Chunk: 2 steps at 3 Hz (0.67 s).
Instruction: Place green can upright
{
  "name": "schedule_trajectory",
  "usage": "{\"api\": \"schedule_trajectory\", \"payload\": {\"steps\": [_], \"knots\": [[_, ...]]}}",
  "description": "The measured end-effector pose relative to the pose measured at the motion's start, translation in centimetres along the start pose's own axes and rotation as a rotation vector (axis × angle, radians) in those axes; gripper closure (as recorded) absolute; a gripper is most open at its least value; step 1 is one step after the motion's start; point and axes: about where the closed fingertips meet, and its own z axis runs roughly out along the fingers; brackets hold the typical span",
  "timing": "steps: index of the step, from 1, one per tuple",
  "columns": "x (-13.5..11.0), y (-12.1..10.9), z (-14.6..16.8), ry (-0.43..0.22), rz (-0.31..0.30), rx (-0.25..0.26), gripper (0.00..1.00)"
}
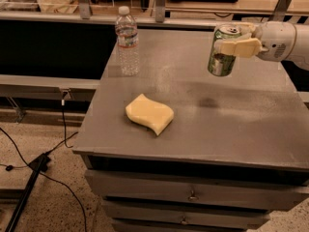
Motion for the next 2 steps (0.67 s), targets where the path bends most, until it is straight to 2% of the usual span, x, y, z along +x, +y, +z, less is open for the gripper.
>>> {"api": "schedule_trajectory", "payload": {"steps": [1, 2], "knots": [[-0.08, 0.19, -0.89, 0.052, -0.077, 0.012, 1.0], [-0.03, 0.17, -0.84, 0.053, -0.08, 0.011, 1.0]]}}
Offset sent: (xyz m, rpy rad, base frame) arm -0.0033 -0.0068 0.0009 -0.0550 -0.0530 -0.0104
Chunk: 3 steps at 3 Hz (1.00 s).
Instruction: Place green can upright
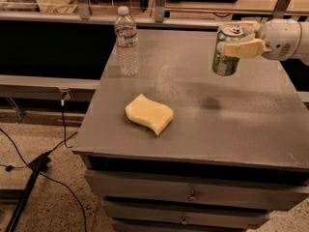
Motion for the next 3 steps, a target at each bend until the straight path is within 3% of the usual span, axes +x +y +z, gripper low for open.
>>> {"api": "schedule_trajectory", "payload": {"steps": [2, 3], "knots": [[3.9, -0.2, -1.3, -0.044, 0.019, 0.017, 1.0], [4.7, -0.2, -1.6, -0.056, 0.005, 0.02, 0.82]]}}
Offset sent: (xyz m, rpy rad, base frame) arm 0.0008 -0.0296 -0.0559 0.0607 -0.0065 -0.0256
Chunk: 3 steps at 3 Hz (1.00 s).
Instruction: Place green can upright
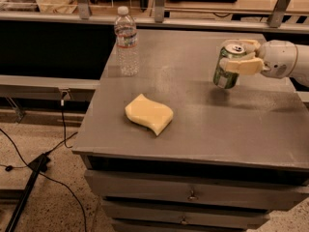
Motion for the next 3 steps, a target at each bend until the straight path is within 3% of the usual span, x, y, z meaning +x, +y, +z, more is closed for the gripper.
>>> {"api": "schedule_trajectory", "payload": {"steps": [1, 3], "knots": [[0.7, -0.1, -0.6, 0.011, 0.0, 0.01, 0.51], [1.7, -0.3, -1.7, 0.012, 0.036, 0.039, 0.05]]}}
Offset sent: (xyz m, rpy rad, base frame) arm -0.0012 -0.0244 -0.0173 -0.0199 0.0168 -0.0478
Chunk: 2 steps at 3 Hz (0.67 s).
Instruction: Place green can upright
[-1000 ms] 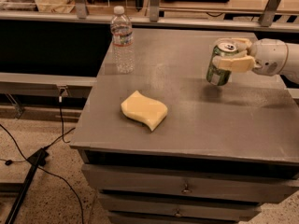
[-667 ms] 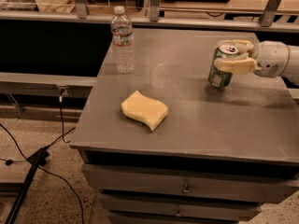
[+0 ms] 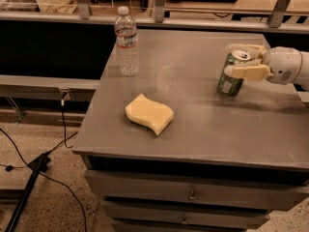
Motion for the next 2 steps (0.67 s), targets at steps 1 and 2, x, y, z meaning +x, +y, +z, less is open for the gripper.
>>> {"api": "schedule_trajectory", "payload": {"steps": [1, 2], "knots": [[0.1, -0.5, -1.3, 0.012, 0.01, 0.022, 0.0], [-1.5, -1.3, -4.6, 0.115, -0.058, 0.043, 0.0]]}}
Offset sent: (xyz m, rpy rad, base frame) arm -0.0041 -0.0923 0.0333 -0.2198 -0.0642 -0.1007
